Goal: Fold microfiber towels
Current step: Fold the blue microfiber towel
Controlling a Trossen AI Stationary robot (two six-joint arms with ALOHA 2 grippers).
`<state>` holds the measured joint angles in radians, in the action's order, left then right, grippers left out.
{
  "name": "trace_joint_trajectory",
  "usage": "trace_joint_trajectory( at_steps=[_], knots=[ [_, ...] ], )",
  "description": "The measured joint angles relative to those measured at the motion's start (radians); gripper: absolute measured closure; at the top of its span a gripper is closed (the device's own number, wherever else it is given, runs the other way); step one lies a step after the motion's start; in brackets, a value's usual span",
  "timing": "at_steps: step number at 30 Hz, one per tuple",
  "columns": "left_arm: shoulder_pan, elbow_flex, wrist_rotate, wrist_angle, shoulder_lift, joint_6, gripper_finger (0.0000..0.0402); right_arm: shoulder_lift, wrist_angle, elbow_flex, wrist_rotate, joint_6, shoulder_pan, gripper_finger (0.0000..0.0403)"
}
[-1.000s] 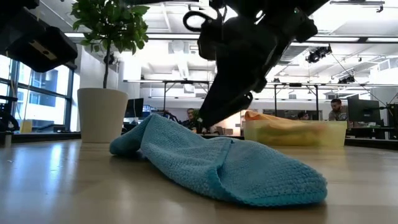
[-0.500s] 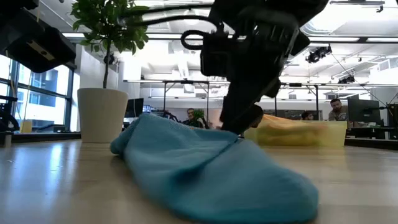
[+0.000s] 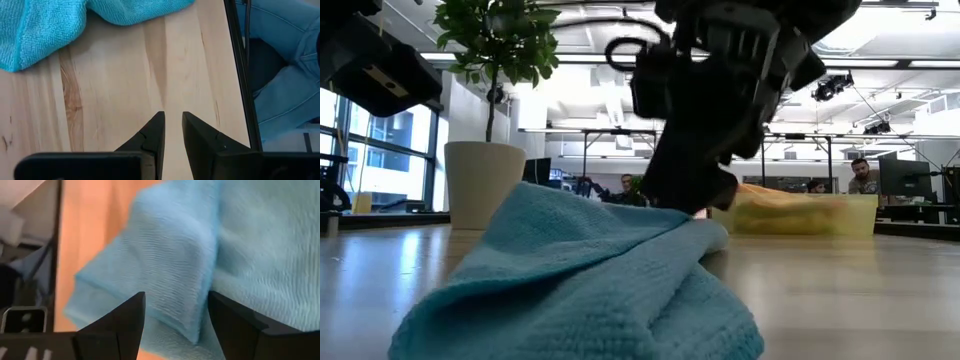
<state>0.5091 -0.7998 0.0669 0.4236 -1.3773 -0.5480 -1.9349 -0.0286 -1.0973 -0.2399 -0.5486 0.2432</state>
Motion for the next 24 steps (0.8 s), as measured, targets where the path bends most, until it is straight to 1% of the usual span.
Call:
trace_joint_trajectory(
  at_steps=[3,8,11,14,17,19,21,24],
  knots=[
    [0.001,0.000,0.000,0.002,0.000,0.000,0.0343,-0.011,0.029,0.000,0.031,-0.080,0.002,0.0194],
    [0.001,0.000,0.000,0.003,0.000,0.001,0.0343,-0.012,0.042,0.000,0.066,-0.129,0.002,0.0194],
    [0.001,0.000,0.000,0.003,0.000,0.001,0.0343,-0.012,0.021,0.000,0.040,-0.129,0.002,0.0194],
    [0.003,0.000,0.000,0.003,0.000,0.001,0.0343,-0.012,-0.036,0.000,-0.024,-0.128,0.012,0.0194],
    [0.003,0.000,0.000,0.007,0.000,0.001,0.0343,-0.012,-0.082,0.000,-0.034,-0.127,0.025,0.0194],
    [0.002,0.000,0.000,0.007,0.000,0.001,0.0343,-0.012,-0.094,0.000,-0.018,-0.127,0.030,0.0196],
    [0.003,0.000,0.000,0.007,0.000,0.001,0.0343,-0.012,-0.093,0.000,0.025,-0.134,0.035,0.0203],
    [0.002,0.000,0.000,0.007,0.000,0.001,0.0343,-0.012,-0.085,0.000,0.086,-0.162,0.041,0.0231]
  ],
)
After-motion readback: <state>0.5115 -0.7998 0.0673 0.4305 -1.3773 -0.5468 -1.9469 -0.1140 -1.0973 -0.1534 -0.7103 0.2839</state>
